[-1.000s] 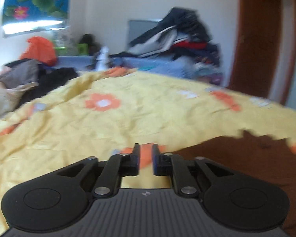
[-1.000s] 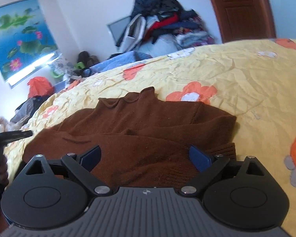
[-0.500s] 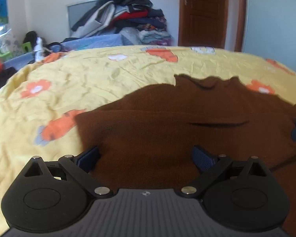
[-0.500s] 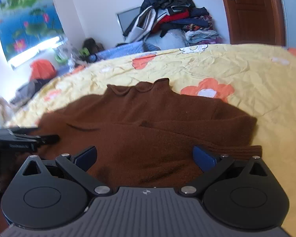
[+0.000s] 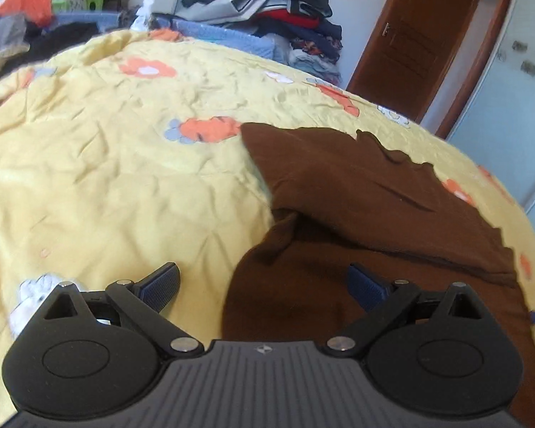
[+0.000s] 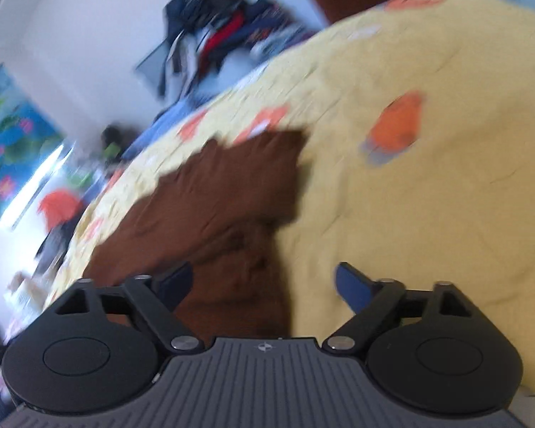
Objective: Fold small clothes
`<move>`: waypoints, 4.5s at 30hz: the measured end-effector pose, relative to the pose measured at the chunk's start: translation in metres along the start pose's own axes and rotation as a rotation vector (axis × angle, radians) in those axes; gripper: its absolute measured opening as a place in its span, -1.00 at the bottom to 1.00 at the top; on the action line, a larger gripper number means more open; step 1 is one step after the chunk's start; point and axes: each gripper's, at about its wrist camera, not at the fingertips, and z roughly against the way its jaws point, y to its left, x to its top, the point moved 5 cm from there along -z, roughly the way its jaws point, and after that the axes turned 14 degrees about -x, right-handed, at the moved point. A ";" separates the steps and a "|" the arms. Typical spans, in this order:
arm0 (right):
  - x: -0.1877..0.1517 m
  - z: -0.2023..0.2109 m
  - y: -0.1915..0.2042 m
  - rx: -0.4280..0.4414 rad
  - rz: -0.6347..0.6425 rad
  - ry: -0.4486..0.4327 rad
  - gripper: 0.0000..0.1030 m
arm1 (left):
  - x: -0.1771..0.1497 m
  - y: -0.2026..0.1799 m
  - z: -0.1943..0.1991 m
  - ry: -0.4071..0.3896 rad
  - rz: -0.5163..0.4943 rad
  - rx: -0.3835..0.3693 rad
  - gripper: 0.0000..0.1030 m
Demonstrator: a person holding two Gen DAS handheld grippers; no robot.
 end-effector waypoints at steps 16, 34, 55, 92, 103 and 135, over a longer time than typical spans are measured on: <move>-0.011 0.005 -0.015 0.071 -0.054 0.060 0.09 | -0.021 0.005 0.032 0.015 0.041 -0.079 0.03; -0.020 0.018 -0.027 0.093 -0.084 0.093 0.01 | -0.049 0.012 0.071 0.056 0.093 -0.125 -0.28; -0.064 0.059 -0.033 0.125 -0.080 0.209 -0.86 | -0.082 0.013 0.090 0.116 0.222 -0.256 -0.89; -0.132 0.104 0.020 0.338 -0.013 0.420 0.38 | -0.118 0.010 0.138 0.165 0.399 -0.469 0.44; -0.121 0.097 0.005 0.318 -0.088 0.373 0.40 | -0.109 0.022 0.120 0.170 0.469 -0.558 0.42; -0.121 0.097 0.011 0.429 -0.131 0.451 0.74 | -0.131 0.011 0.115 0.287 0.520 -0.742 0.03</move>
